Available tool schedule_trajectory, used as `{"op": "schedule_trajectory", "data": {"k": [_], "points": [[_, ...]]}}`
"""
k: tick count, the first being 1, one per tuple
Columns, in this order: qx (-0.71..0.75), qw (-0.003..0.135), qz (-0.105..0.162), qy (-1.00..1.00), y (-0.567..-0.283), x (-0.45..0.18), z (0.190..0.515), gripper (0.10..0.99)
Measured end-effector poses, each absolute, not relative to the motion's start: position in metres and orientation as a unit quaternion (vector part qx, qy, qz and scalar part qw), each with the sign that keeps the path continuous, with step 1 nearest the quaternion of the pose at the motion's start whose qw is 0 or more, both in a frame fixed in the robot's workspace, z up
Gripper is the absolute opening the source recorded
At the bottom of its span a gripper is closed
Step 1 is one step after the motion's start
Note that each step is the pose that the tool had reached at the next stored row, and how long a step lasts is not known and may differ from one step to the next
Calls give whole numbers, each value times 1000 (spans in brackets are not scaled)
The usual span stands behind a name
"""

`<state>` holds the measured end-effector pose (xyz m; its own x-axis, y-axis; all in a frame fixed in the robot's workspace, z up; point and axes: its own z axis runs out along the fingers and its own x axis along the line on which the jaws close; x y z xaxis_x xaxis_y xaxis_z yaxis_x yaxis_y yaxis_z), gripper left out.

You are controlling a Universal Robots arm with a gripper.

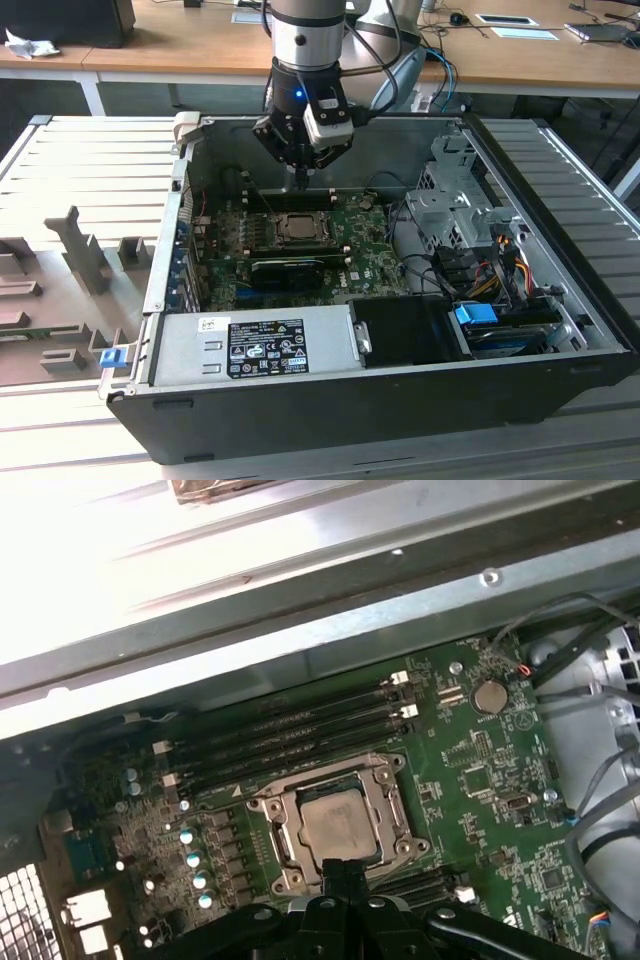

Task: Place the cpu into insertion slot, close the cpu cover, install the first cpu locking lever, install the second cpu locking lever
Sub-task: 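Install the first cpu locking lever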

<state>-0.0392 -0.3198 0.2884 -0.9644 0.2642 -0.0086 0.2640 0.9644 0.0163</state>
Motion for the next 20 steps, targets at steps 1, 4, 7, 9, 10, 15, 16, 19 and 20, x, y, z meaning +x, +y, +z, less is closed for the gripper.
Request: {"op": "schedule_trajectory", "data": {"k": [1,4,7,9,10,15,16,19,20], "points": [[130,5,8,991,-320,-39,288,106],[118,5,8,993,-320,-39,288,106],[103,5,8,995,-320,-39,288,106],[98,5,8,995,-320,-39,288,106],[95,5,8,995,-320,-39,288,106],[78,5,8,997,-320,-39,288,106],[74,5,8,997,-320,-39,288,106],[65,5,8,998,-320,-39,288,106],[63,5,8,998,-320,-39,288,106]]}}
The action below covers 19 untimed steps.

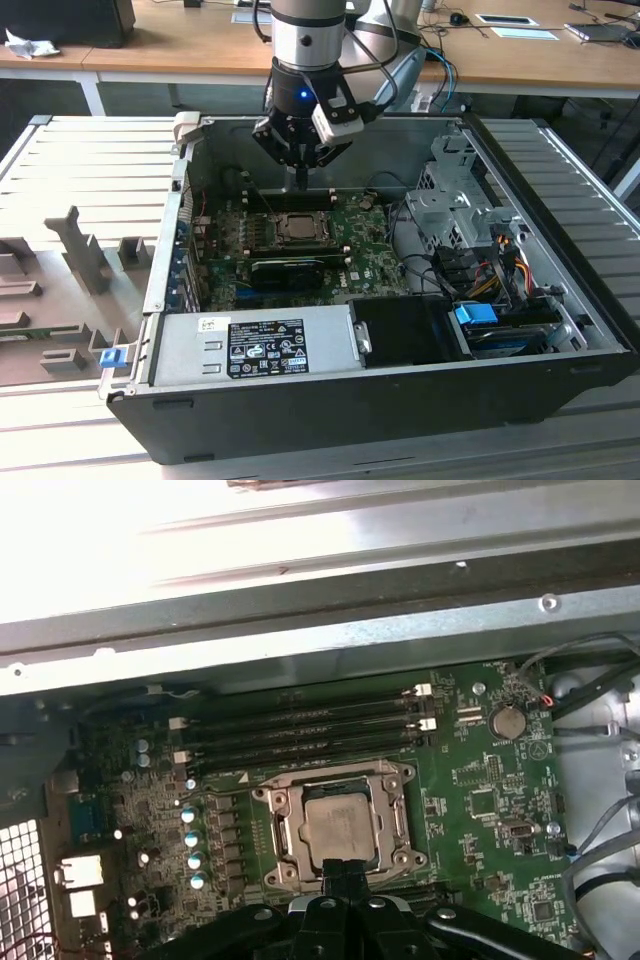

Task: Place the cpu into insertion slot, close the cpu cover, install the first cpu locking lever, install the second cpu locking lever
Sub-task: 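Install the first cpu locking lever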

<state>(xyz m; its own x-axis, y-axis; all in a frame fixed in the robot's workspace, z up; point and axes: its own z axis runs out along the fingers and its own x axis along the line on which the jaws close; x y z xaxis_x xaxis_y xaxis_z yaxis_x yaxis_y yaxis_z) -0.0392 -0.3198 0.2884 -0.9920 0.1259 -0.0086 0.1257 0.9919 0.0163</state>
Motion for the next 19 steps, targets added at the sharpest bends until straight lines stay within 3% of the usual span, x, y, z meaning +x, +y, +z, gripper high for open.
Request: {"op": "schedule_trajectory", "data": {"k": [19], "points": [[-10,4,8,1000,-320,-39,288,106]]}}
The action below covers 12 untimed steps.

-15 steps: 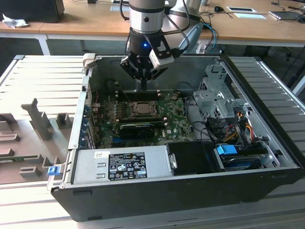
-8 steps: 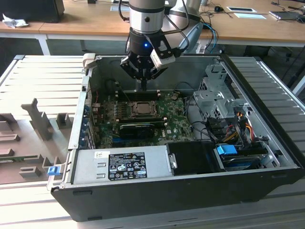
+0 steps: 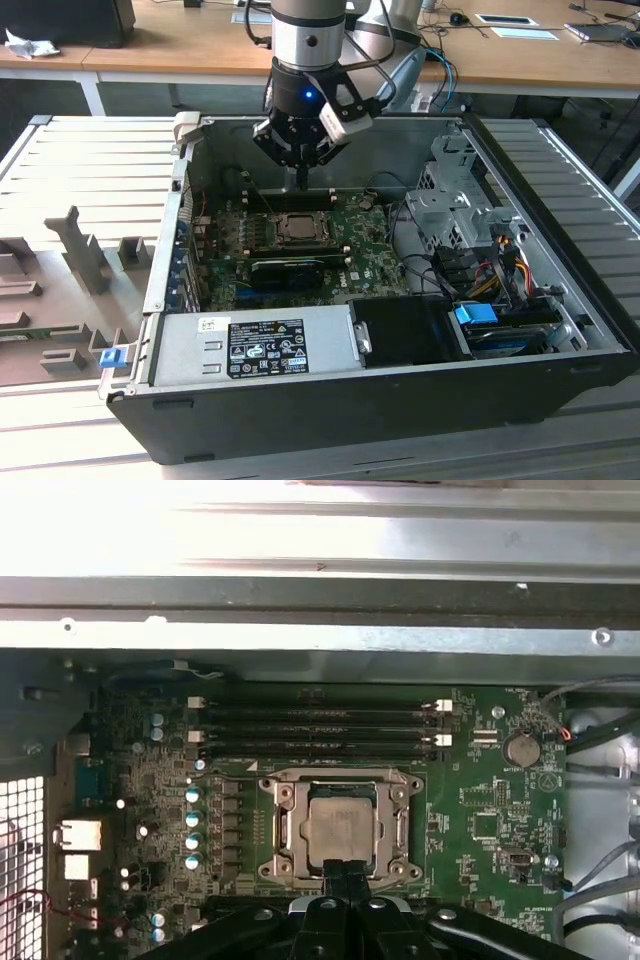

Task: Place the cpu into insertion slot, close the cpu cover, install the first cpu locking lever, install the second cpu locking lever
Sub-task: 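Install the first cpu locking lever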

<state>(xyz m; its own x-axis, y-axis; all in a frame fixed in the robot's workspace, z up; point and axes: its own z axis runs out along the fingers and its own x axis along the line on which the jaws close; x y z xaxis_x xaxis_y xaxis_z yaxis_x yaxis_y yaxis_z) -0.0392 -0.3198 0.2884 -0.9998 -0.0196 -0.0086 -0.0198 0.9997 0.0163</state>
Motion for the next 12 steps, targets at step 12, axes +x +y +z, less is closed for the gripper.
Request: {"op": "schedule_trajectory", "data": {"k": [12], "points": [[-29,4,8,1000,-320,-43,288,106]]}}
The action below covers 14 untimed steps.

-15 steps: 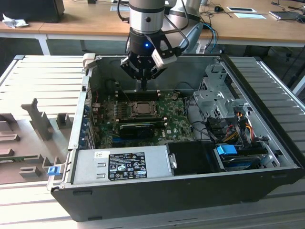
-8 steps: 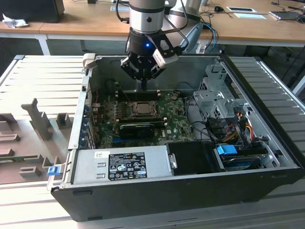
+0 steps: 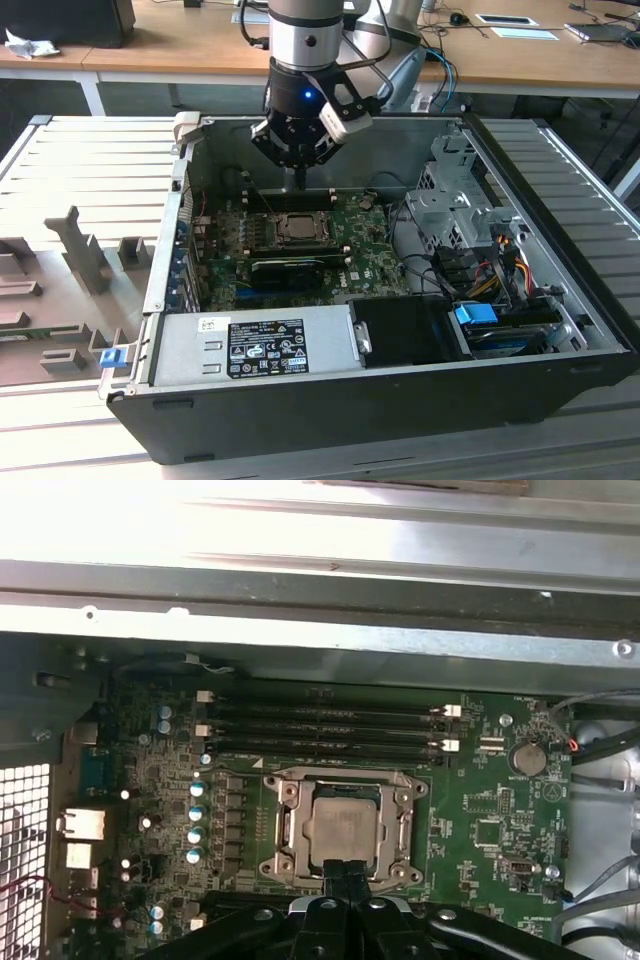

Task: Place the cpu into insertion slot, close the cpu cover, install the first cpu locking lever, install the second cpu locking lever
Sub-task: 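Install the first cpu locking lever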

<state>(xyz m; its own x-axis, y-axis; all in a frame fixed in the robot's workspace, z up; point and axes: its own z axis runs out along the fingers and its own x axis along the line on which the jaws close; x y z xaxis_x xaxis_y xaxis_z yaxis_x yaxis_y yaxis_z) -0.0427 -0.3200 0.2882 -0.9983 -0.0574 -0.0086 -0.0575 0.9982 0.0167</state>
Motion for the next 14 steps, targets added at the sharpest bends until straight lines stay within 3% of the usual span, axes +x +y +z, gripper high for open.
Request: {"op": "schedule_trajectory", "data": {"k": [14], "points": [[-29,4,18,999,-320,-62,287,106]]}}
